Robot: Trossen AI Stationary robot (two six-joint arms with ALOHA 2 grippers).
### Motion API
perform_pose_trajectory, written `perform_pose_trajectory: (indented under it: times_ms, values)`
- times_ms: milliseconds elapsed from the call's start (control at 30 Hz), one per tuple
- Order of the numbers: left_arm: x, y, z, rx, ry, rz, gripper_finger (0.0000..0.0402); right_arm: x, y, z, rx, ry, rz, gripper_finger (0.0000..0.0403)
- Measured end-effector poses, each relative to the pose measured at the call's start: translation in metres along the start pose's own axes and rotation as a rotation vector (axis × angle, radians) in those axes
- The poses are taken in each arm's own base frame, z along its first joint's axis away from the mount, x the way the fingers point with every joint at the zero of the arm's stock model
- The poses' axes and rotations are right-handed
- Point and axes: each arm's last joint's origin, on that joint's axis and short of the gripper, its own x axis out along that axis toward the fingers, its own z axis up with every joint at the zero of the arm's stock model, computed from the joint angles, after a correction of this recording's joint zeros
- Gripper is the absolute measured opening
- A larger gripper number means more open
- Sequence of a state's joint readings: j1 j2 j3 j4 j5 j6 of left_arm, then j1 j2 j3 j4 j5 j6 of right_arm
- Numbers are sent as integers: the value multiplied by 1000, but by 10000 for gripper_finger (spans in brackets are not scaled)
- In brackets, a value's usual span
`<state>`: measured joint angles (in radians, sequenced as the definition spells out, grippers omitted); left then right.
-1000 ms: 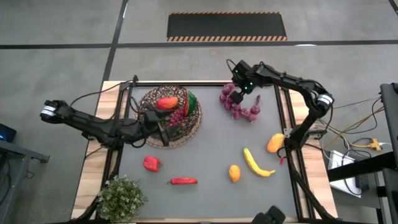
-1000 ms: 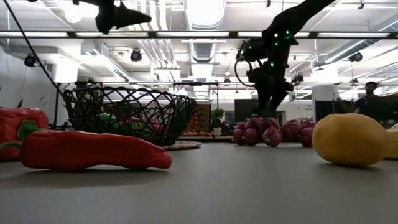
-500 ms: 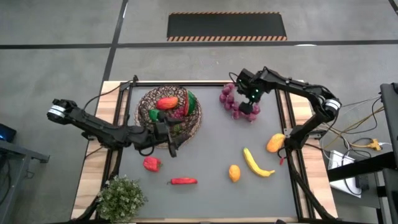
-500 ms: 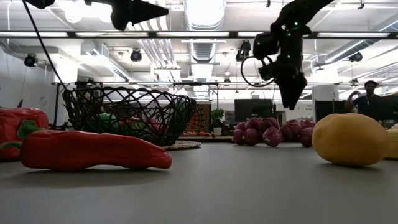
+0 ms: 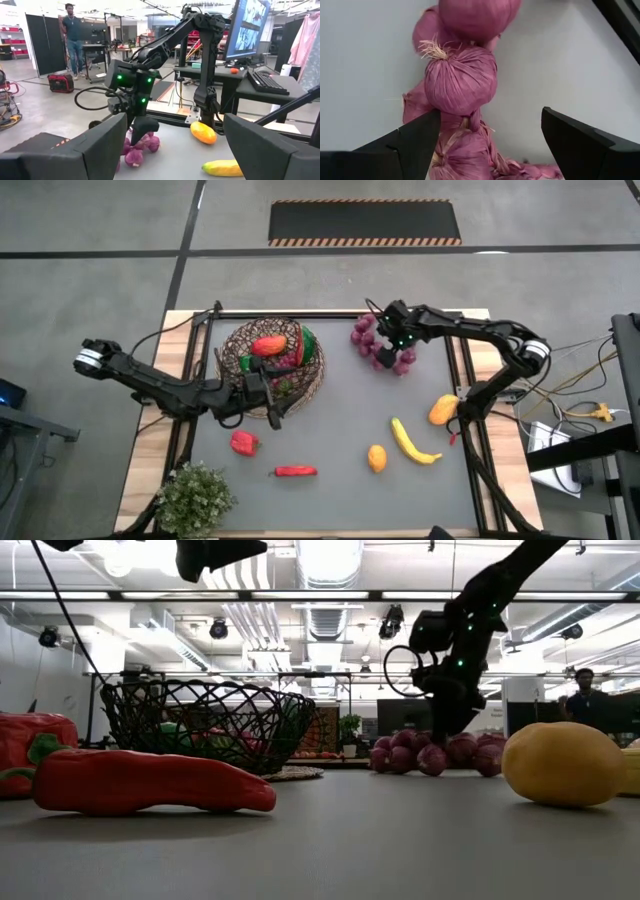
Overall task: Build produce basket
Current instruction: Put the purple garlic into the wire basket
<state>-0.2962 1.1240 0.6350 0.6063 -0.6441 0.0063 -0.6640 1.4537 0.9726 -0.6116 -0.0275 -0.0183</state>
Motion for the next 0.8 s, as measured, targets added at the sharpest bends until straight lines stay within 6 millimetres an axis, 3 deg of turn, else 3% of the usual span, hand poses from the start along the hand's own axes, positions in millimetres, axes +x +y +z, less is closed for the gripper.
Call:
perform_pose_trajectory:
  times_ms: [300, 400, 800]
  values:
    - [0, 0, 2, -9, -12, 0, 313, 19, 6, -6, 31, -49, 44, 325]
    - [-1, 1, 4, -14, -20, 0, 313, 28, 5, -7, 37, -81, 44, 302]
    - [-1, 1, 3, 74, -18, 1, 313, 28, 7, -9, 12, -112, 73, 54]
